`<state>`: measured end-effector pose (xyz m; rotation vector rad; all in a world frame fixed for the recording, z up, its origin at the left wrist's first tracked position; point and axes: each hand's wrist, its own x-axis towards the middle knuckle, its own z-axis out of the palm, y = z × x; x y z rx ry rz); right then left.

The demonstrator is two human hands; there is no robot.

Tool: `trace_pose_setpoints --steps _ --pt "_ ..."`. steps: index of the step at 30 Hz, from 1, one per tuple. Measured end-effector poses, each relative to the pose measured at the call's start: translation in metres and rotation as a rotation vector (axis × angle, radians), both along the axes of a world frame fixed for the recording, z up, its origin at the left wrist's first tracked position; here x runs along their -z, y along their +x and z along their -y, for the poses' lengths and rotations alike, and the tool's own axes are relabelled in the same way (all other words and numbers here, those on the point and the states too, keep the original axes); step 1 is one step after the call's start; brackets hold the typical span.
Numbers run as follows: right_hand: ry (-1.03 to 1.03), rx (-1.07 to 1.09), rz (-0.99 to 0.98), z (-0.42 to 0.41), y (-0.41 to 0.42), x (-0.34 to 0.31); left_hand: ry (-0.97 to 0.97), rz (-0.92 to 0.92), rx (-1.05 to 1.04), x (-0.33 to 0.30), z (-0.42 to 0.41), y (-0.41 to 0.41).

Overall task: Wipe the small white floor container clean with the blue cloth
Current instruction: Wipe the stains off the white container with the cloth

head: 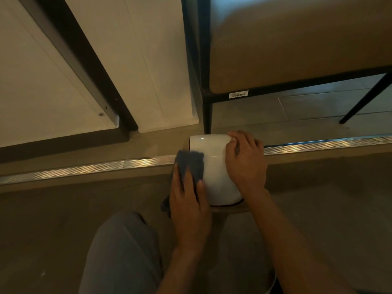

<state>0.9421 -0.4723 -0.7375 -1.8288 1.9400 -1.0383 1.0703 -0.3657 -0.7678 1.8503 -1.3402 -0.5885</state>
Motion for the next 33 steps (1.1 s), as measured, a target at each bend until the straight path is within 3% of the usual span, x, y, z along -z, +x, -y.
trace_pose_setpoints --steps 2,5,9,17,26,30,33 --pt "0.004 -0.007 0.004 0.001 -0.002 0.002 -0.050 0.067 0.001 0.022 -0.030 -0.006" --pt "-0.005 -0.036 -0.007 0.002 -0.005 0.003 -0.084 0.009 -0.034 0.031 -0.028 -0.005" --pt "-0.019 -0.047 0.018 0.002 -0.006 0.003 -0.053 -0.120 -0.019 0.005 0.009 0.007" --pt "-0.002 -0.014 0.020 0.003 -0.004 0.005 0.050 -0.198 0.039 -0.040 0.099 0.030" --pt "-0.030 0.033 0.036 0.004 0.000 0.006 -0.073 -0.232 -0.085 0.024 -0.004 0.002" --pt "-0.051 0.030 0.023 0.004 -0.001 0.007 -0.097 -0.378 -0.122 0.027 -0.012 0.009" --pt "-0.046 0.051 0.033 0.003 0.003 0.005 -0.123 -0.389 -0.108 0.020 -0.005 0.019"
